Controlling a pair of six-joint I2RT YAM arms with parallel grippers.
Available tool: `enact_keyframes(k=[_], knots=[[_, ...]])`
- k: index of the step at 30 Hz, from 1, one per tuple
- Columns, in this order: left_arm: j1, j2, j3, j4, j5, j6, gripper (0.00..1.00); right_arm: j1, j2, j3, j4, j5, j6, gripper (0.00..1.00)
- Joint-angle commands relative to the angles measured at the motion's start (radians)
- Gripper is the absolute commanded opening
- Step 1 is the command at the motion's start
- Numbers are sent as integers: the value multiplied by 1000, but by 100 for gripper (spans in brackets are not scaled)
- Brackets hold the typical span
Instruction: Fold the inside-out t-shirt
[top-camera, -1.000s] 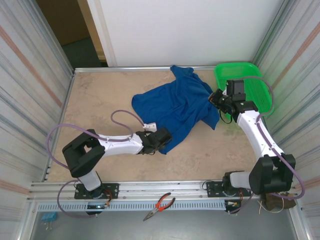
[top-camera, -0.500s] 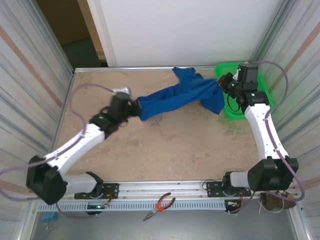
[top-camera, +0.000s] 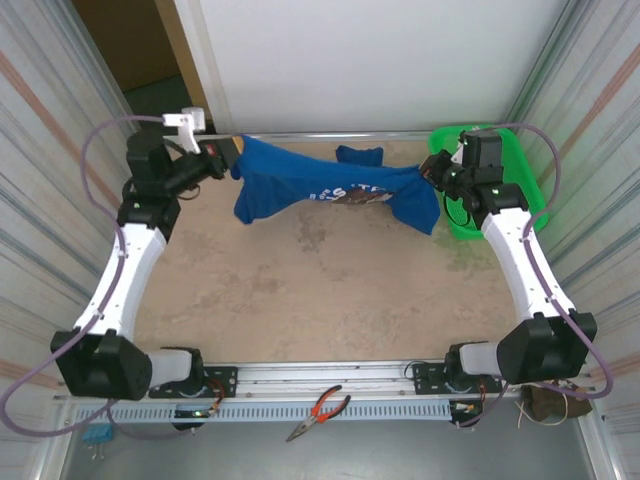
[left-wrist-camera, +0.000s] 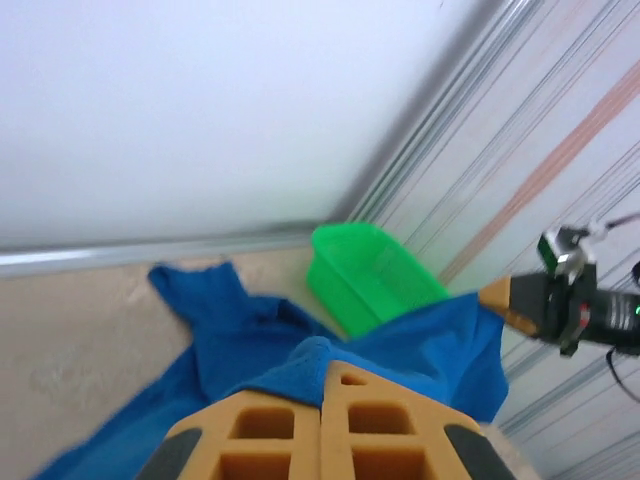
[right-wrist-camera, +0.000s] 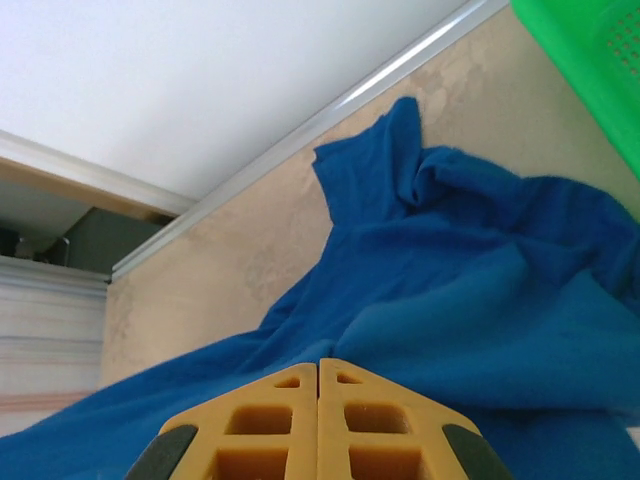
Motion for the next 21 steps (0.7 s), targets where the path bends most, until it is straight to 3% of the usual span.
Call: enact_keyframes(k=[1, 4, 7, 11, 14, 17, 21], knots=[[12, 64, 144, -235, -65, 84, 0, 1, -36, -13, 2, 25, -38, 0], [12, 128, 189, -374, -79, 131, 0, 4, -43, -25, 3, 25, -39, 0], [13, 163, 149, -411, -84, 152, 2, 11, -42, -29, 8, 26, -35, 0], [3, 132, -3, -351, -185, 106, 43, 28, -33, -24, 7, 27, -35, 0], [-33, 47, -147, -290, -323, 48, 54, 41, -27, -13, 6, 29, -35, 0], [-123, -69, -299, -251, -505, -16, 55, 51, -19, 7, 1, 25, -36, 0], [-361, -209, -495, -183, -801, -154, 55, 66, 1, 45, -4, 25, -37, 0]])
